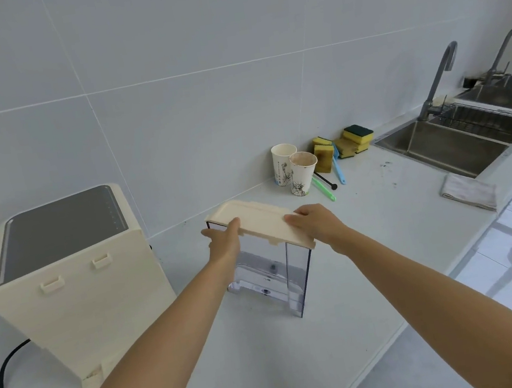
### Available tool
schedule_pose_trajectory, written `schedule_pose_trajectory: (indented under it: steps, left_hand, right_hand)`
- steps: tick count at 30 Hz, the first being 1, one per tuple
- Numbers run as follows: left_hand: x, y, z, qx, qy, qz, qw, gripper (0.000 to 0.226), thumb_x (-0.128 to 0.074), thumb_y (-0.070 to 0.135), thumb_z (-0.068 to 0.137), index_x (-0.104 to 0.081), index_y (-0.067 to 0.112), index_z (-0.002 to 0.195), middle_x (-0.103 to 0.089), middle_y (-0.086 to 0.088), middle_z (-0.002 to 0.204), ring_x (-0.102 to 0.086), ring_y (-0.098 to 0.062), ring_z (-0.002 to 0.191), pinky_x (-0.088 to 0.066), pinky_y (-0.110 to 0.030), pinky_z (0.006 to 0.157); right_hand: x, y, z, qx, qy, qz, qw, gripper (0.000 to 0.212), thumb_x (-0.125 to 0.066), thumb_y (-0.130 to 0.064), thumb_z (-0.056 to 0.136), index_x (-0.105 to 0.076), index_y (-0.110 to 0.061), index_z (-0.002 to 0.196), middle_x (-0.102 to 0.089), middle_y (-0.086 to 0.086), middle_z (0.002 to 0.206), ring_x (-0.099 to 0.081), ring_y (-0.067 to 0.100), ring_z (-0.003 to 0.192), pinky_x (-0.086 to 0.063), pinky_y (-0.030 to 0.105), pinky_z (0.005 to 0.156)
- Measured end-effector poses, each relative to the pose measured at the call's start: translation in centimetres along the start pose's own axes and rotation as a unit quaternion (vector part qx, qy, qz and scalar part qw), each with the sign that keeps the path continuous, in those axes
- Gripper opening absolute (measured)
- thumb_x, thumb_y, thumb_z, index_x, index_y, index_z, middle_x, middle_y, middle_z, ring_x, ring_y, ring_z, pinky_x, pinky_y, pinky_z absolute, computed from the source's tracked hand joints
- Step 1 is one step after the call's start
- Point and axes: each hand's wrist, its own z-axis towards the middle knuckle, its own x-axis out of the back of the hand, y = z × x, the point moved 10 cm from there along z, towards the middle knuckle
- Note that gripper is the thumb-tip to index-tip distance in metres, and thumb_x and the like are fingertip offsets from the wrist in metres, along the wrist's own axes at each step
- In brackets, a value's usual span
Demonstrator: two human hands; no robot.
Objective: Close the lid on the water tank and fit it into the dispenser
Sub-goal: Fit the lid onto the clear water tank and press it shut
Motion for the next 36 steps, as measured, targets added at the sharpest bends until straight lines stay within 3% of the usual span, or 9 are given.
schedule_pose_trajectory:
  steps: [2, 6, 12, 19, 22, 25, 29, 32, 36]
  left_hand:
    - [-0.2, 0.8, 0.8, -0.029, -0.034, 0.019, 0.999, 0.073, -0.038, 0.038, 0.091, 0.007, 0.014, 0.143, -0.026, -0.013, 0.150, -0.028, -0.033, 0.135, -0.024, -0.046, 0.110]
    - [-1.0, 2.5, 1.8, -0.076, -0.100, 0.033, 0.992, 0.053, -0.037, 0.031, 0.093, -0.020, 0.013, 0.141, -0.034, -0.010, 0.146, -0.032, -0.026, 0.134, -0.024, -0.038, 0.111]
    - [-2.2, 4.1, 2.0, -0.107, -0.157, 0.037, 0.981, 0.037, -0.033, 0.019, 0.093, -0.049, 0.013, 0.126, -0.055, -0.006, 0.111, -0.050, -0.021, 0.101, -0.035, -0.031, 0.092]
    - [-1.2, 5.7, 1.2, -0.157, -0.121, 0.161, 0.967, 0.038, -0.032, 0.021, 0.094, -0.048, 0.009, 0.126, -0.050, -0.015, 0.135, -0.047, -0.027, 0.118, -0.035, -0.036, 0.100]
    - [-0.3, 7.1, -0.5, -0.209, -0.053, 0.219, 0.952, 0.045, -0.032, 0.026, 0.094, -0.033, 0.011, 0.137, -0.034, -0.011, 0.149, -0.030, -0.026, 0.135, -0.027, -0.036, 0.108]
    - [-1.0, 7.9, -4.2, -0.292, -0.033, 0.296, 0.909, 0.049, -0.037, 0.026, 0.092, -0.029, 0.012, 0.138, -0.033, -0.008, 0.149, -0.030, -0.026, 0.136, -0.028, -0.037, 0.108]
    - [-3.6, 6.1, -9.1, -0.389, -0.025, 0.430, 0.814, 0.050, -0.044, 0.028, 0.087, -0.033, 0.012, 0.133, -0.039, -0.007, 0.140, -0.035, -0.027, 0.130, -0.039, -0.040, 0.098]
    - [-5.0, 3.9, -10.8, -0.427, 0.007, 0.520, 0.739, 0.058, -0.046, 0.035, 0.086, -0.032, 0.009, 0.135, -0.040, -0.012, 0.141, -0.033, -0.026, 0.133, -0.034, -0.040, 0.106]
    - [-5.1, 2.6, -11.4, -0.450, 0.078, 0.593, 0.663, 0.056, -0.062, 0.053, 0.066, -0.064, 0.017, 0.110, -0.071, 0.003, 0.110, -0.062, -0.009, 0.107, -0.053, -0.023, 0.087]
  right_hand:
    - [-0.2, 0.4, -0.8, -0.006, -0.002, 0.003, 1.000, 0.047, -0.051, -0.032, 0.087, -0.054, 0.008, 0.111, -0.056, 0.018, 0.094, -0.044, 0.019, 0.081, -0.032, 0.028, 0.068]
    - [-1.0, 0.1, -2.5, -0.004, -0.011, 0.010, 1.000, 0.040, -0.056, -0.031, 0.083, -0.055, 0.009, 0.091, -0.052, 0.009, 0.087, -0.049, 0.020, 0.076, -0.047, 0.036, 0.073]
    - [-3.3, -1.4, -4.9, 0.026, -0.022, 0.002, 0.999, 0.028, -0.061, -0.027, 0.080, -0.054, -0.005, 0.064, -0.059, 0.013, 0.068, -0.050, 0.017, 0.055, -0.044, 0.030, 0.063]
    - [-3.2, -1.9, -4.3, 0.027, -0.003, -0.088, 0.996, 0.051, -0.058, -0.039, 0.081, -0.060, 0.012, 0.072, -0.065, 0.028, 0.074, -0.050, 0.021, 0.059, -0.044, 0.033, 0.061]
    - [0.3, -3.0, -2.7, 0.039, 0.083, -0.155, 0.984, 0.047, -0.049, -0.044, 0.084, -0.061, 0.001, 0.076, -0.059, 0.009, 0.068, -0.052, 0.022, 0.063, -0.043, 0.032, 0.061]
    - [2.3, -5.0, -1.0, 0.079, 0.131, -0.141, 0.978, 0.035, -0.044, -0.041, 0.086, -0.059, -0.014, 0.103, -0.063, 0.005, 0.095, -0.058, 0.025, 0.091, -0.043, 0.033, 0.072]
    - [-0.8, -8.3, 1.6, 0.169, 0.033, -0.157, 0.972, 0.049, -0.044, -0.038, 0.090, -0.039, -0.015, 0.134, -0.050, 0.014, 0.135, -0.045, 0.029, 0.123, -0.037, 0.038, 0.097]
    - [-4.8, -9.5, 2.8, 0.213, -0.055, -0.232, 0.947, 0.052, -0.041, -0.042, 0.091, -0.034, -0.022, 0.138, -0.030, 0.013, 0.150, -0.033, 0.028, 0.135, -0.026, 0.037, 0.108]
    - [-8.2, -9.7, 4.1, 0.224, -0.098, -0.316, 0.917, 0.044, -0.039, -0.043, 0.091, -0.045, -0.026, 0.131, -0.033, 0.008, 0.149, -0.028, 0.028, 0.138, -0.024, 0.043, 0.113]
